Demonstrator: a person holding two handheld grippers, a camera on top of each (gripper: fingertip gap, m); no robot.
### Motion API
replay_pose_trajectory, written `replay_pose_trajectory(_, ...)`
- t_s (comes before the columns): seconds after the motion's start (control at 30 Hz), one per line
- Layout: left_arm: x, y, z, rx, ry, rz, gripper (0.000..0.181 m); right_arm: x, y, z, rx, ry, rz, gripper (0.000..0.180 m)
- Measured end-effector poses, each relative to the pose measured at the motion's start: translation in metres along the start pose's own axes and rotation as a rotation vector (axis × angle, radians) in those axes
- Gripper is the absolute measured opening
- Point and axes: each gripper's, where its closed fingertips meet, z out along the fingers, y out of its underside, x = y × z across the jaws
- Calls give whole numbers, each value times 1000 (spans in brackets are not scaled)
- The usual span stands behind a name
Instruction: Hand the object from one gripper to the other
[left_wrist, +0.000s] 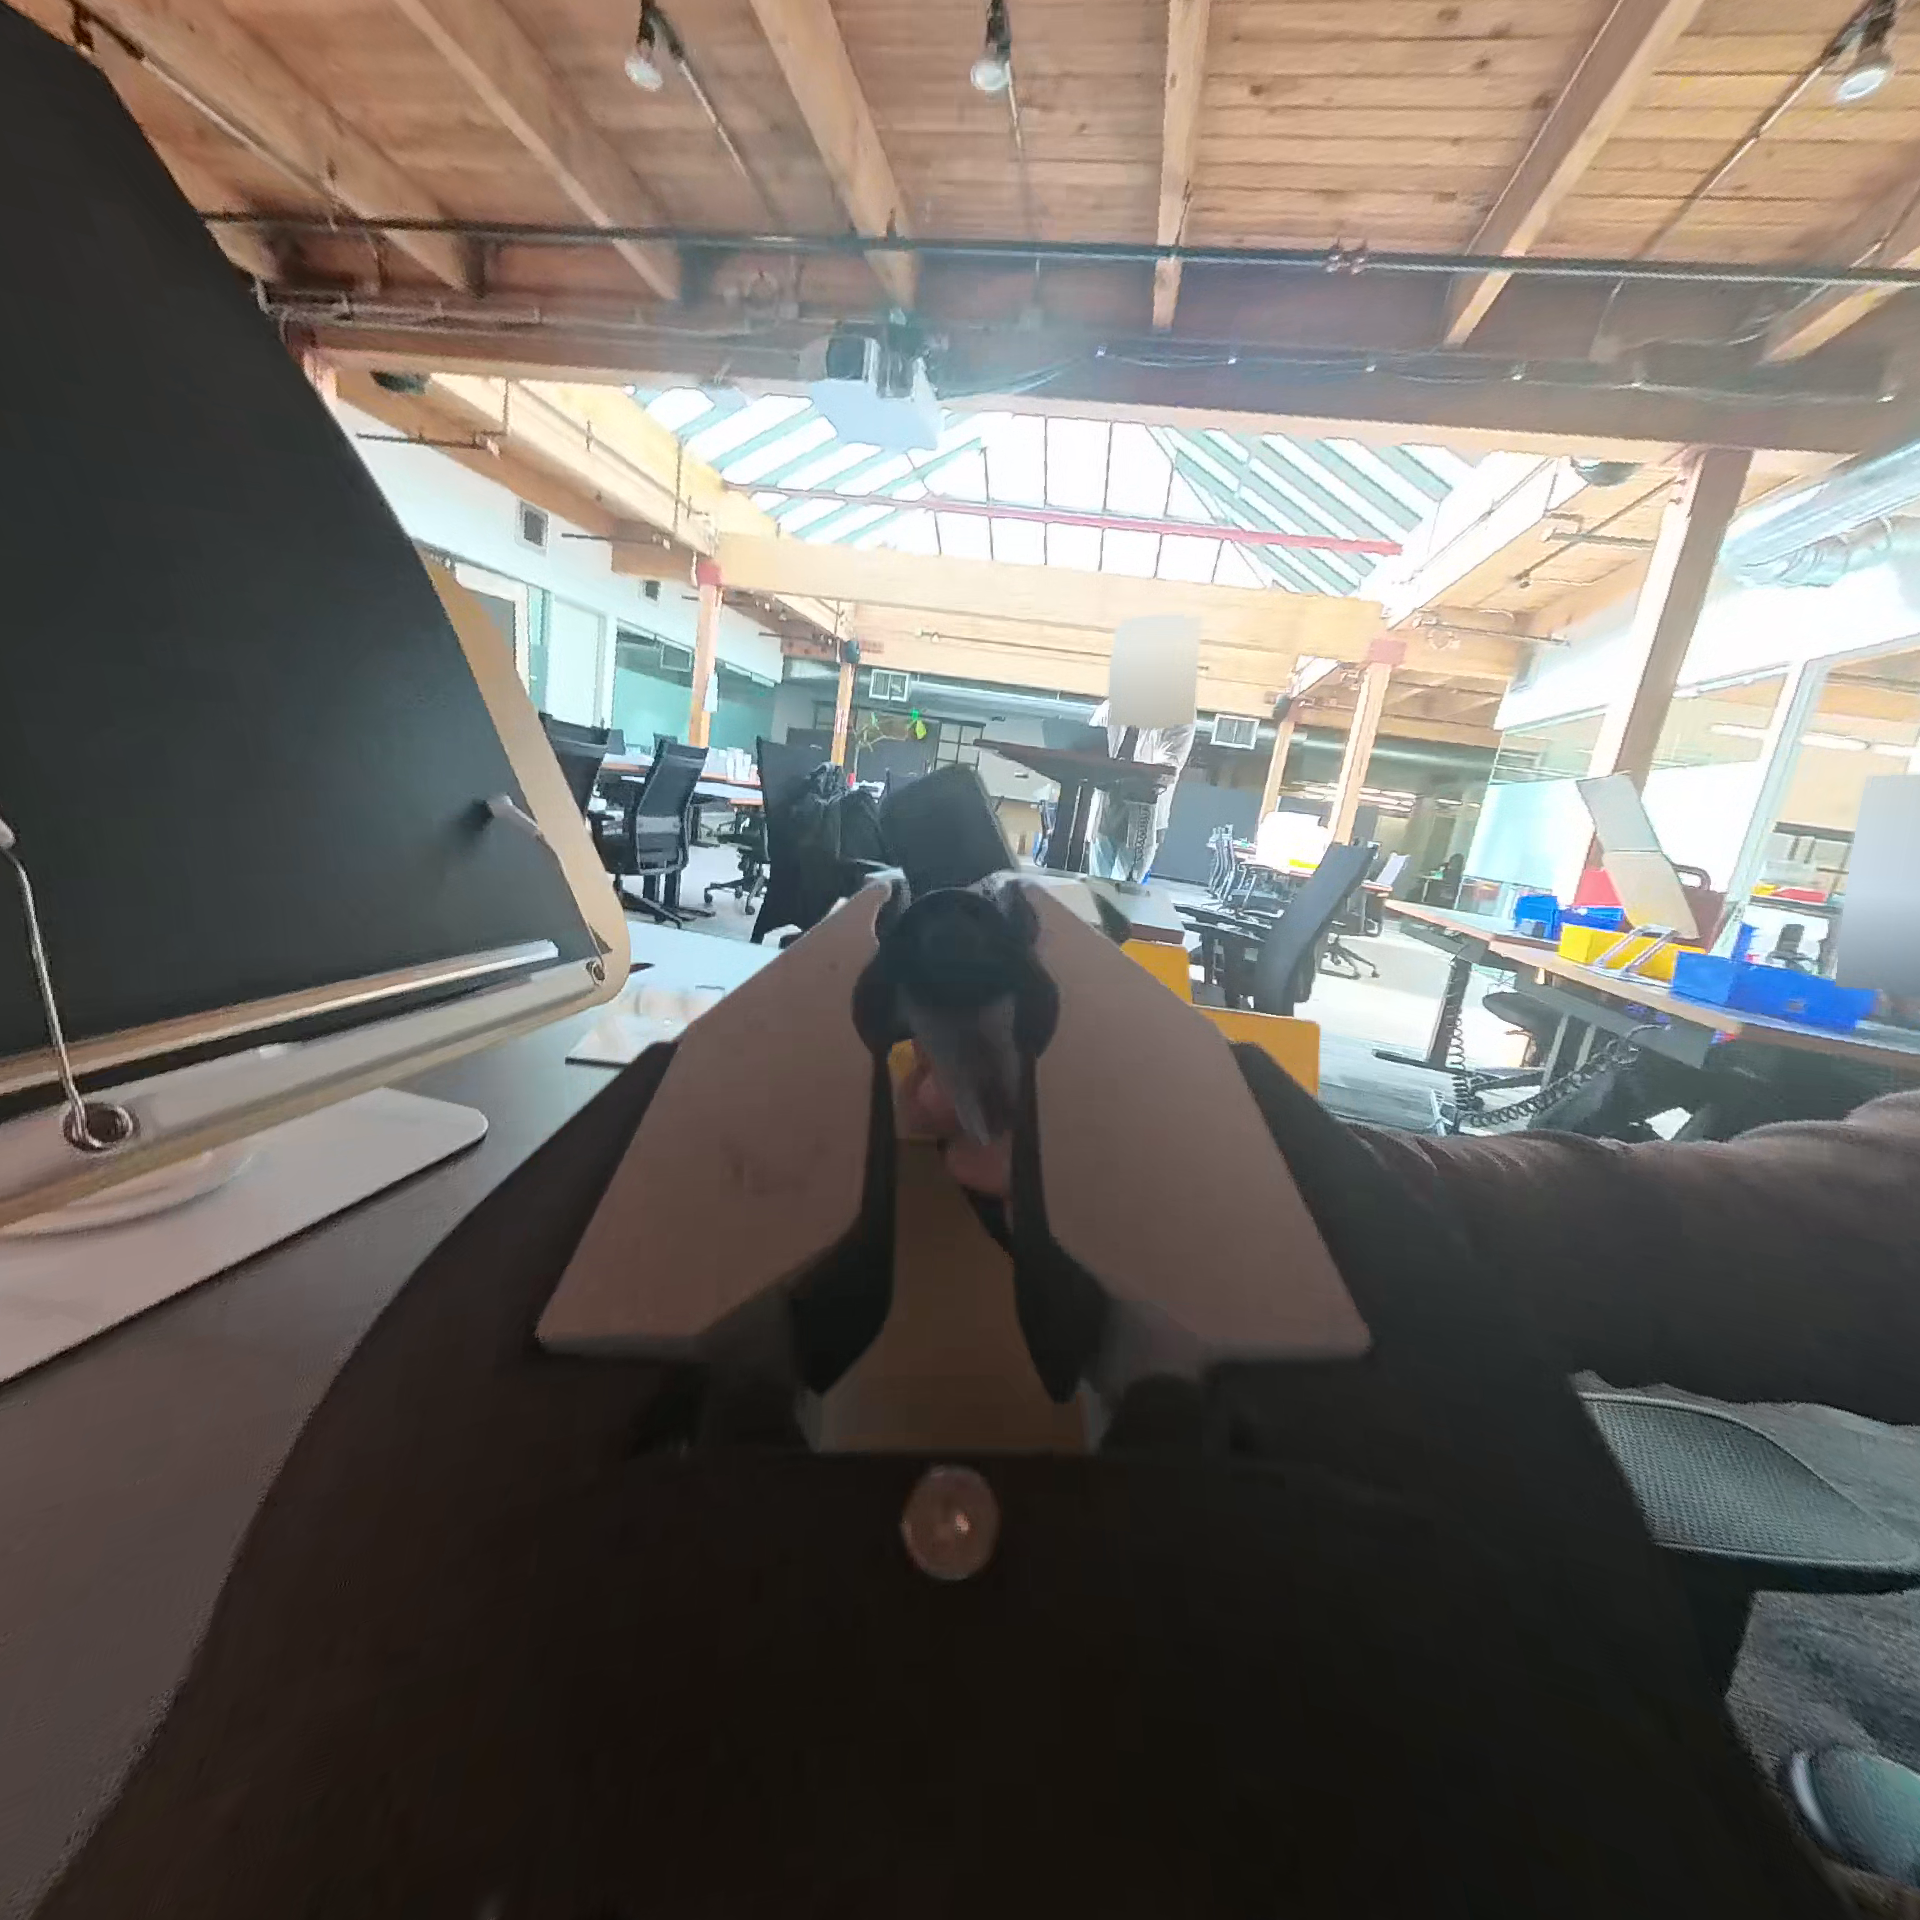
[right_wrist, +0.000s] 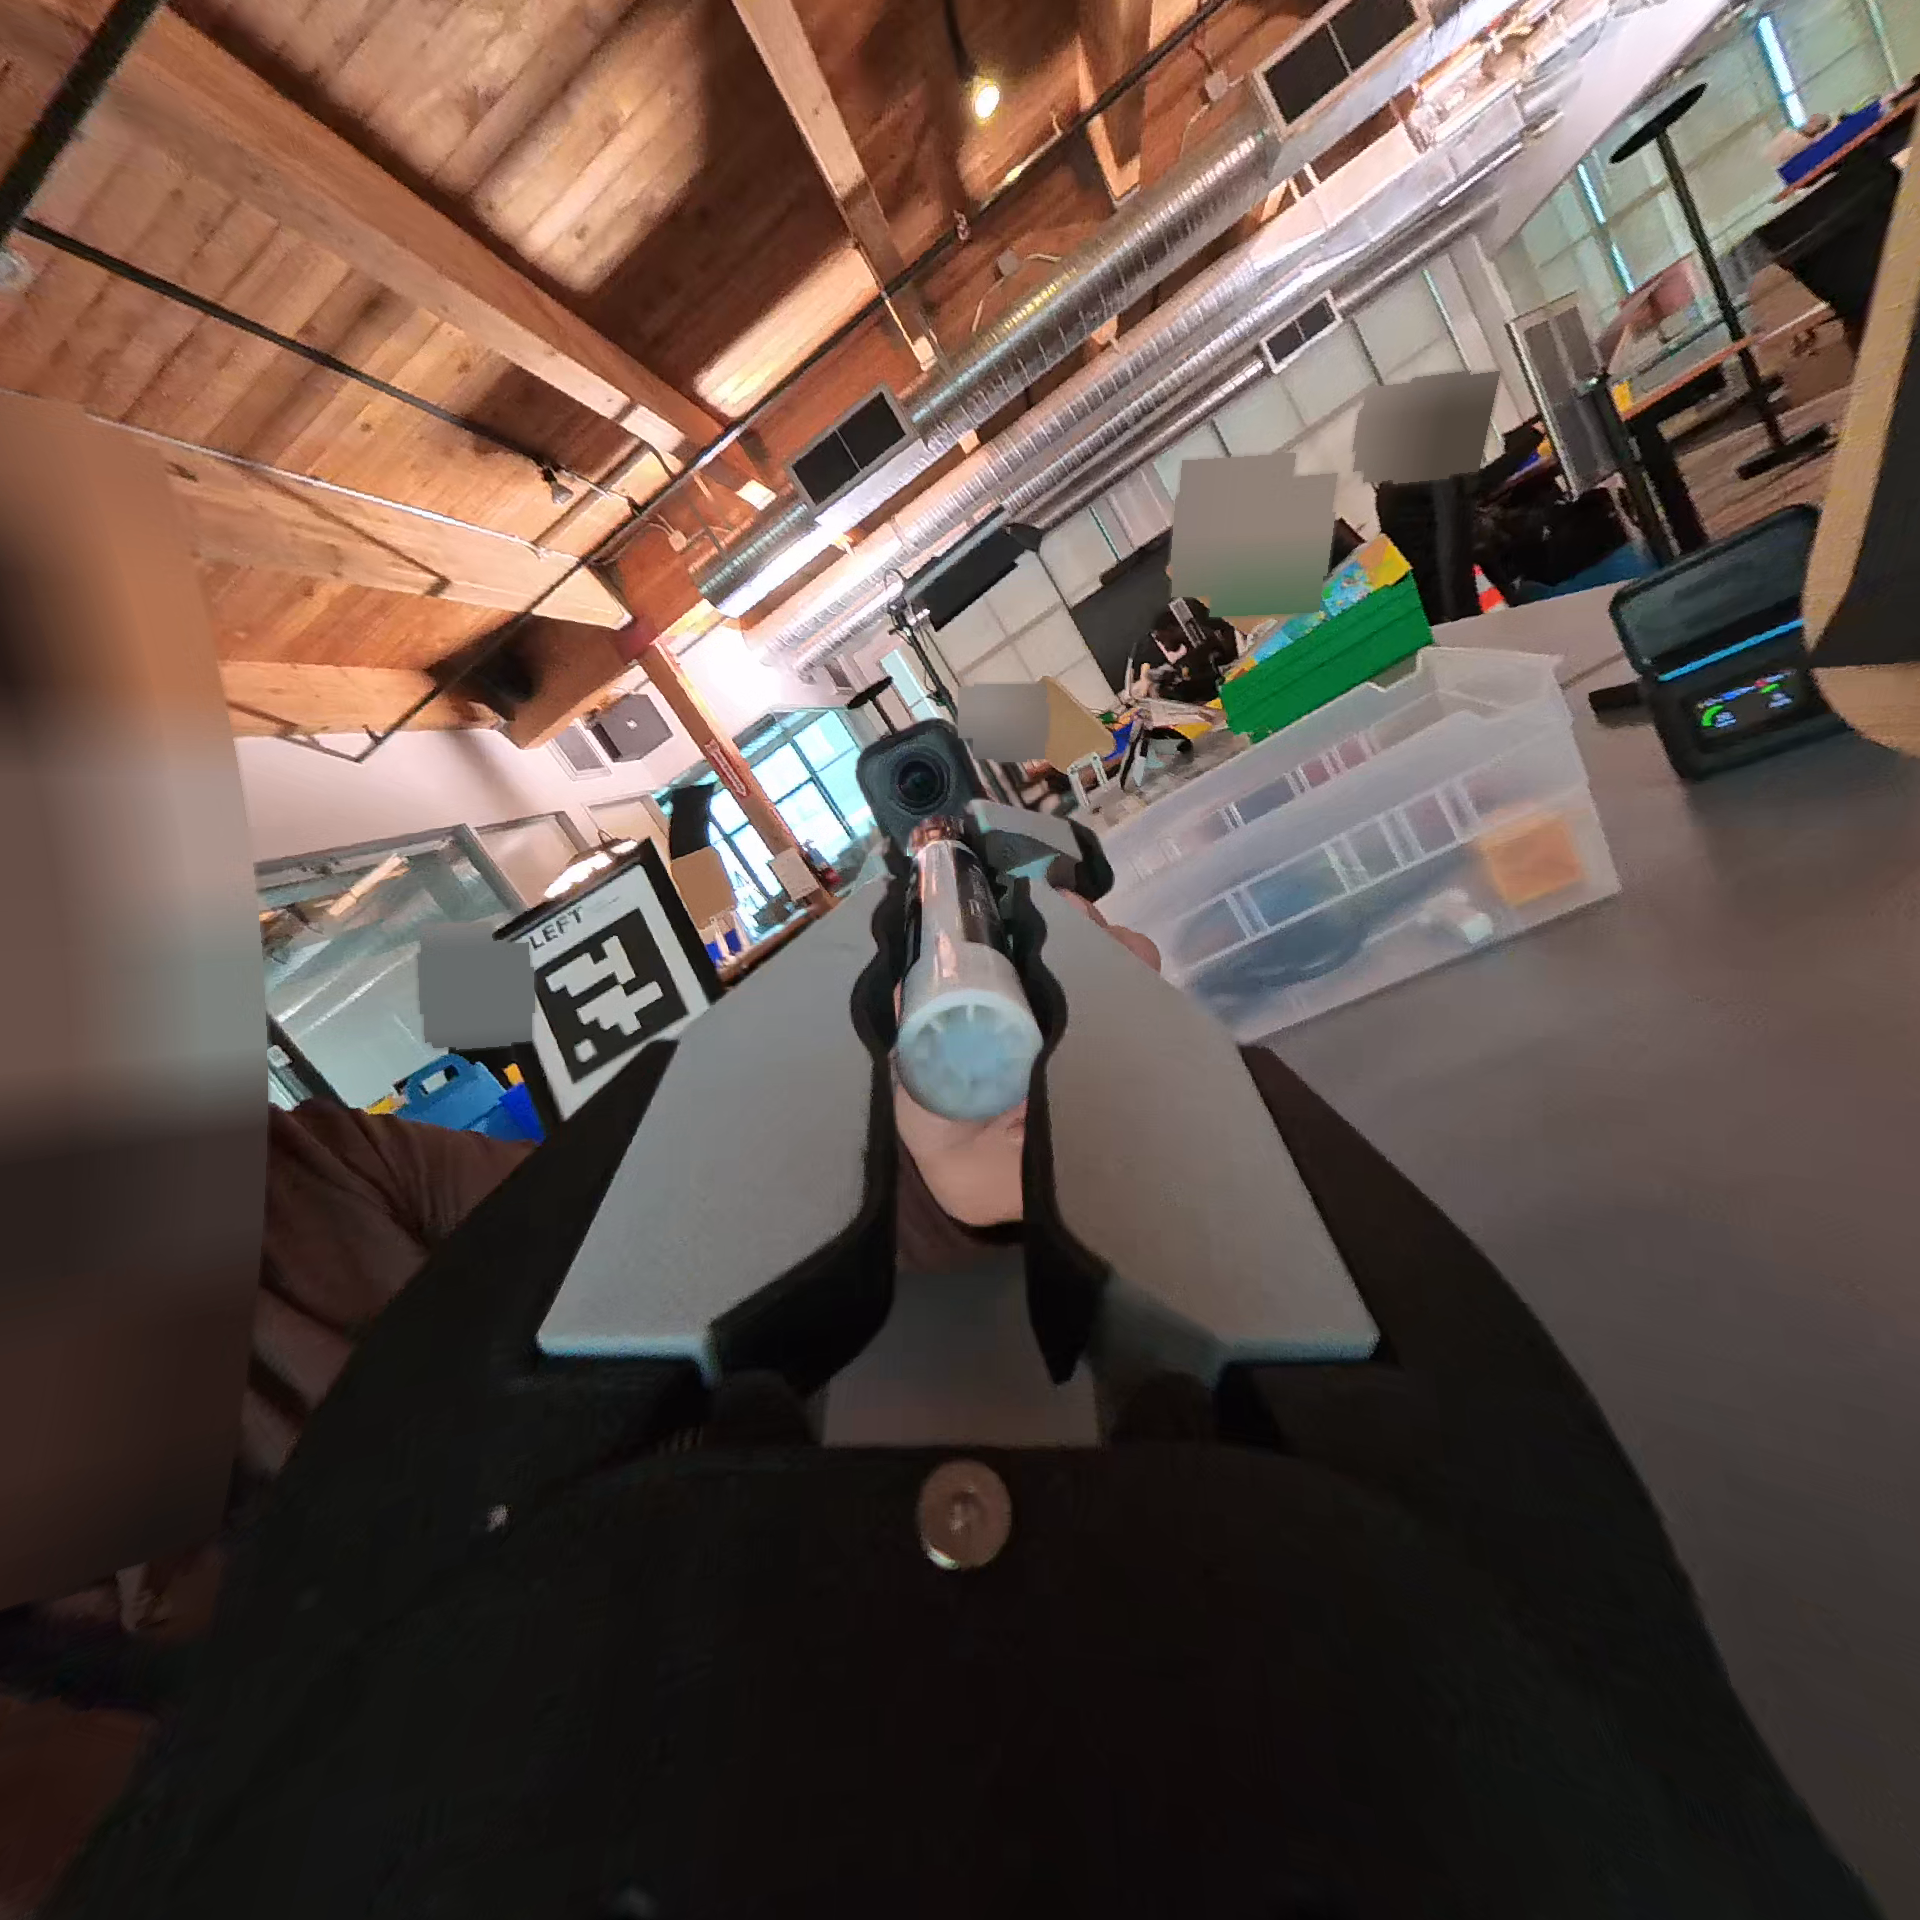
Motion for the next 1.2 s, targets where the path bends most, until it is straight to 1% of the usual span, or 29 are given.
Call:
replay_pose_trajectory(0.03, -3, 2, 0, -12, -11, -17, 15, 2, 0, -1, -10, 21, -18, 16)
replay_pose_trajectory(0.1, -13, 10, -1, -66, -59, -27, 20, 8, -2, -4, -42, 107, -87, 16)
replay_pose_trajectory(0.13, -20, 15, -2, -112, -94, -1, 23, 12, -3, -6, -64, 167, -143, 16)
replay_pose_trajectory(0.2, -41, 26, -9, -229, -234, 120, 33, 25, -4, -15, -132, 336, -288, 16)
replay_pose_trajectory(0.23, -52, 32, -14, -296, -312, 191, 33, 30, -5, -21, -171, 418, -373, 16)
replay_pose_trajectory(0.27, -58, 37, -19, -357, -368, 258, 38, 34, -7, -25, -205, 496, -459, 16)
replay_pose_trajectory(0.3, -60, 42, -21, -413, -397, 313, 44, 38, -9, -31, -237, 579, -545, 16)
replay_pose_trajectory(0.33, -61, 48, -22, -462, -411, 355, 43, 42, -12, -36, -268, 656, -628, 15)
replay_pose_trajectory(0.4, -61, 58, -22, -525, -425, 408, 47, 44, -10, -39, -348, 740, -765, 15)
replay_pose_trajectory(0.5, -61, 71, -20, -605, -436, 532, 51, 49, 3, -38, -482, 794, -886, 17)
replay_pose_trajectory(0.53, -61, 75, -20, -635, -437, 599, 50, 49, 8, -36, -515, 791, -917, 16)
replay_pose_trajectory(0.6, -59, 80, -19, -669, -445, 737, 47, 44, 22, -28, -578, 727, -961, 16)
replay_pose_trajectory(0.67, -55, 82, -17, -659, -451, 879, 39, 34, 41, -17, -641, 631, -1014, 16)
replay_pose_trajectory(0.73, -50, 86, -16, -690, -426, 1003, 17, 30, 43, -14, -642, 629, -1091, 16)
replay_pose_trajectory(0.77, -48, 90, -15, -717, -407, 1010, 15, 29, 44, -14, -647, 620, -1090, 16)
replay_pose_trajectory(0.87, -48, 93, -15, -737, -384, 921, 15, 31, 39, -21, -623, 606, -986, 25)
replay_pose_trajectory(0.9, -50, 88, -15, -721, -398, 958, 14, 28, 37, -23, -605, 582, -960, 28)
replay_pose_trajectory(0.97, -55, 79, -19, -707, -408, 1124, 15, 18, 31, -25, -540, 512, -873, 34)
replay_pose_trajectory(1.0, -57, 77, -22, -717, -393, 1219, 15, 13, 28, -26, -505, 475, -799, 37)
replay_pose_trajectory(1.03, -57, 77, -24, -727, -369, 1301, 15, 10, 25, -28, -475, 440, -713, 44)
replay_pose_trajectory(1.07, -55, 79, -25, -734, -333, 1361, 15, 8, 23, -31, -458, 408, -626, 46)
replay_pose_trajectory(1.13, -52, 83, -28, -744, -274, 1433, 14, 8, 26, -37, -452, 336, -445, 50)
replay_pose_trajectory(1.2, -53, 83, -29, -768, -268, 1500, 14, 18, 35, -43, -477, 327, -266, 51)
